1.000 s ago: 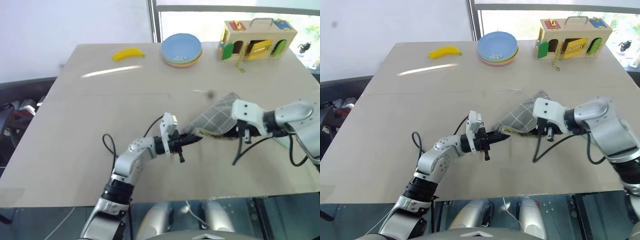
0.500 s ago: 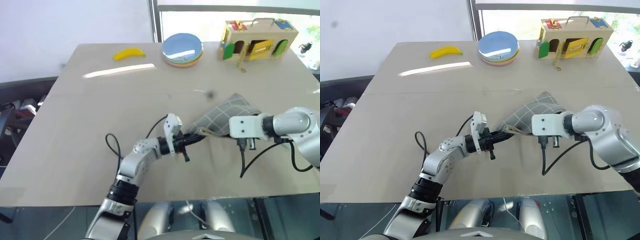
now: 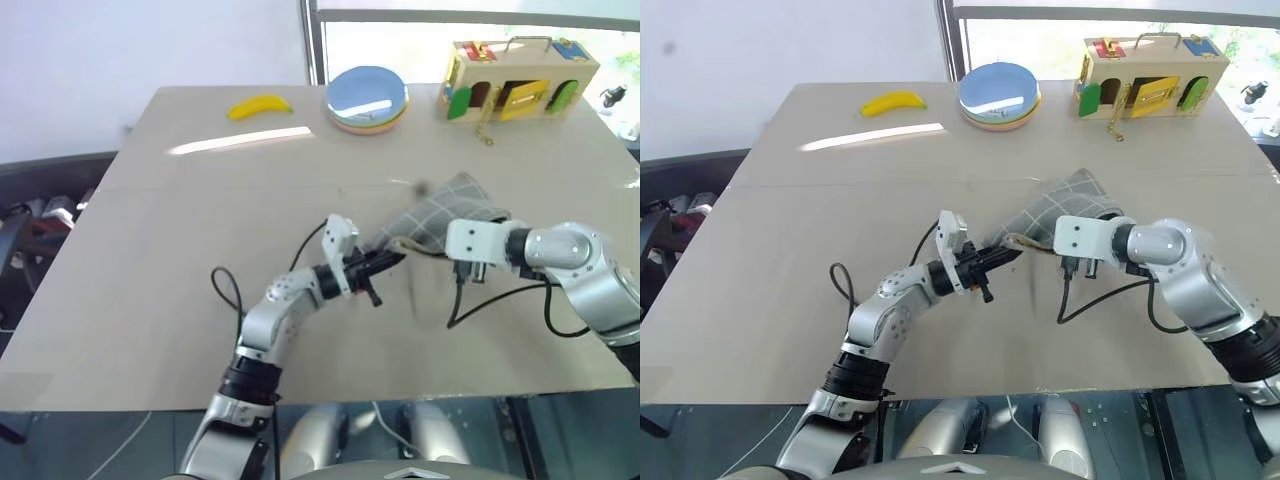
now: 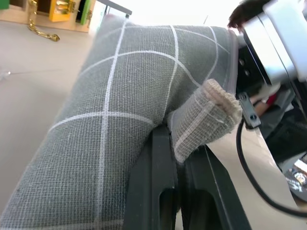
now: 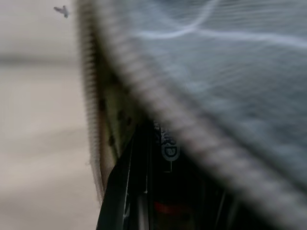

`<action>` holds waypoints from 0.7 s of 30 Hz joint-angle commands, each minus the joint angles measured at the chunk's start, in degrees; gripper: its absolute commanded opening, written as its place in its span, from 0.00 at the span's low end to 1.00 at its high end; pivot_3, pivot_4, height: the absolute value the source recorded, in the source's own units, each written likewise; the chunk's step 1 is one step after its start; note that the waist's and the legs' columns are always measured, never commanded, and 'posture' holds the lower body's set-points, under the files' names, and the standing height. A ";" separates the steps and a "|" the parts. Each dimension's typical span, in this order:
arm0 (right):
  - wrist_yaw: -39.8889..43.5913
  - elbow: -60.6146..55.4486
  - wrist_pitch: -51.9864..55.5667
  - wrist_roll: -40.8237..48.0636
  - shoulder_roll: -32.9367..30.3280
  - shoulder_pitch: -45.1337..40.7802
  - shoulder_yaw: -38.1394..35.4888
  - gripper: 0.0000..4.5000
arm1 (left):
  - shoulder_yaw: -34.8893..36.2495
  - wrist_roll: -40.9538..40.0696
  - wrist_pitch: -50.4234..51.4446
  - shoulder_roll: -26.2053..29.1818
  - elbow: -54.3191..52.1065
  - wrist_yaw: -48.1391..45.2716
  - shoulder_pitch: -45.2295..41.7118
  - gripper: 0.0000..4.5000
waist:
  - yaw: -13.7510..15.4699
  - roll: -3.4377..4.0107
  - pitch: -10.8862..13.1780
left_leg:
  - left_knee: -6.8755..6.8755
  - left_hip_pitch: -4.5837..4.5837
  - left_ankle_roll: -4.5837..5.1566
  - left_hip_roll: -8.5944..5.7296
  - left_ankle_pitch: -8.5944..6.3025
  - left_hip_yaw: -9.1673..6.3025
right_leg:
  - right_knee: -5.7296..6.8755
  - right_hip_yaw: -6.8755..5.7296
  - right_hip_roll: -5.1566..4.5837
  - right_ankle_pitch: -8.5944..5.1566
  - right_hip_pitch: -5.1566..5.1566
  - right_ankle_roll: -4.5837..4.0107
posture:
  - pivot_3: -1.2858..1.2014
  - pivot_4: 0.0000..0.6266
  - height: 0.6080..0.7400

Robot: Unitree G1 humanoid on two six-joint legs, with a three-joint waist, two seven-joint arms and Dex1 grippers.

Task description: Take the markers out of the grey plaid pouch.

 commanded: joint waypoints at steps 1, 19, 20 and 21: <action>-0.90 -3.12 11.27 6.06 4.19 2.19 -6.14 0.10 | 4.32 -3.30 -0.24 -0.58 -3.46 1.70 -2.15 0.00 | -0.06 -0.01 0.00 | 0.01 0.00 0.00 0.00 0.00 0.01 | 0.02 0.01 0.00 0.00 0.00 0.00 | 0.52 0.24 1.00; -21.37 -8.51 67.12 24.14 36.54 -12.50 -35.35 0.10 | 3.88 -4.27 1.01 -2.31 -4.95 3.58 -0.75 0.00 | -0.25 0.01 -0.01 | 0.01 -0.01 0.00 -0.07 0.00 -0.03 | 0.10 0.00 -0.02 0.00 -0.04 -0.01 | 0.52 0.24 1.00; -21.77 -8.55 65.91 24.16 35.31 -12.15 -34.16 0.10 | 3.84 -4.31 1.08 -2.32 -5.04 3.60 -0.64 0.00 | -0.33 0.01 -0.01 | 0.01 -0.01 0.00 -0.06 0.00 -0.03 | 0.11 0.01 -0.01 0.00 -0.05 -0.01 | 0.52 0.24 1.00; -22.01 -8.53 64.03 24.11 33.62 -11.57 -32.43 0.10 | 3.84 -4.33 1.12 -2.33 -5.07 3.58 -0.56 0.00 | -0.40 0.01 -0.01 | 0.00 0.00 0.00 -0.06 0.01 -0.03 | 0.13 0.01 -0.01 0.00 -0.05 -0.01 | 0.52 0.24 1.00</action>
